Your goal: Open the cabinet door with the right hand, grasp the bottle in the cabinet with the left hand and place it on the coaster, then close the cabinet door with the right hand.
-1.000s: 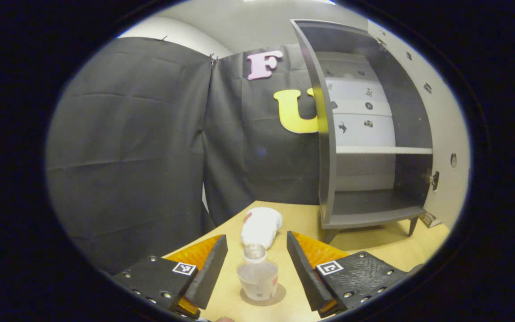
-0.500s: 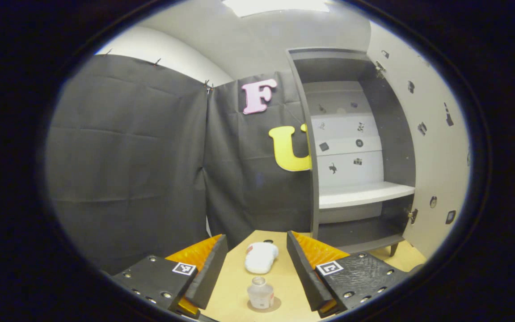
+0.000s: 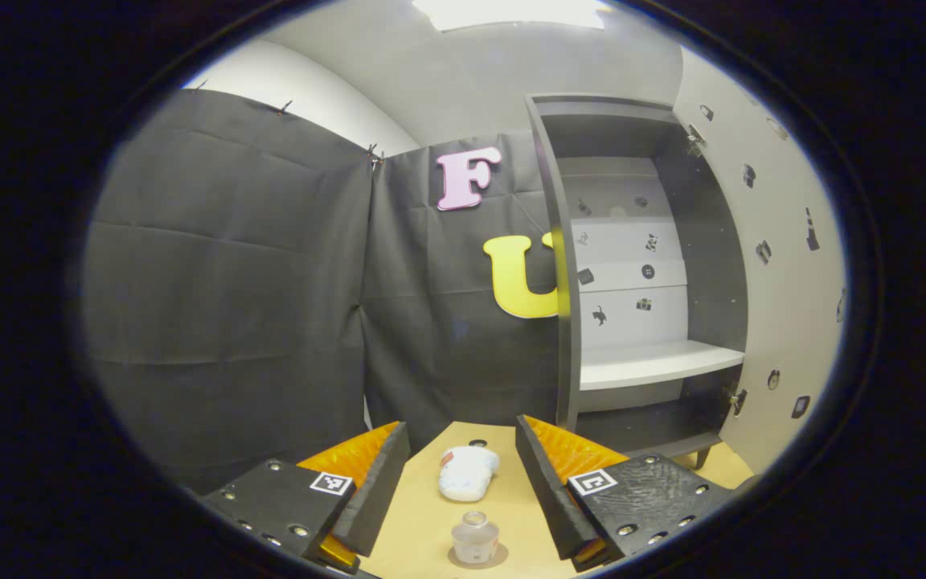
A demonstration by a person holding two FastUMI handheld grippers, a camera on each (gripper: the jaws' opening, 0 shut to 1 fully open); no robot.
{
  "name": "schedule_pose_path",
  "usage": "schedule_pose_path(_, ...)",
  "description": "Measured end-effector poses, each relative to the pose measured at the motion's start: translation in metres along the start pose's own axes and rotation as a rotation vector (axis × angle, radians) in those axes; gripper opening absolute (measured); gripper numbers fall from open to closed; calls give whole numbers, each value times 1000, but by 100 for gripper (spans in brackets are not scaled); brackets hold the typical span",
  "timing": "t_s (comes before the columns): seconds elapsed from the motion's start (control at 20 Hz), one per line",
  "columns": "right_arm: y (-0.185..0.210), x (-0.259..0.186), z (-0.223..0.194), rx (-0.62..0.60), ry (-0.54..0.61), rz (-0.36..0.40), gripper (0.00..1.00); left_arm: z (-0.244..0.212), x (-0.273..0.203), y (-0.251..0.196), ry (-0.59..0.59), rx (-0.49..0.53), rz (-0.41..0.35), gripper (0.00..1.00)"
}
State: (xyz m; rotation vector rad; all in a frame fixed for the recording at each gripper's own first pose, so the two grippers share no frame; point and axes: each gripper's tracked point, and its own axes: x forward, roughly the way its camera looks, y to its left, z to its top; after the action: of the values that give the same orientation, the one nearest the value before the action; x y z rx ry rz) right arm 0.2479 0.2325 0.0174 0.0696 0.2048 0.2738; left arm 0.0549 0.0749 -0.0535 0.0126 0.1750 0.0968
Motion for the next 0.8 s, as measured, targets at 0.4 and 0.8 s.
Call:
schedule_pose_path(0.4,71,22,-4,-16,19,50,93,-1,37,20,2,-24,-42,82)
schedule_pose_path(0.8,129,52,-5,-9,11,105,89,1,49,52,-19,-14,-65,82)
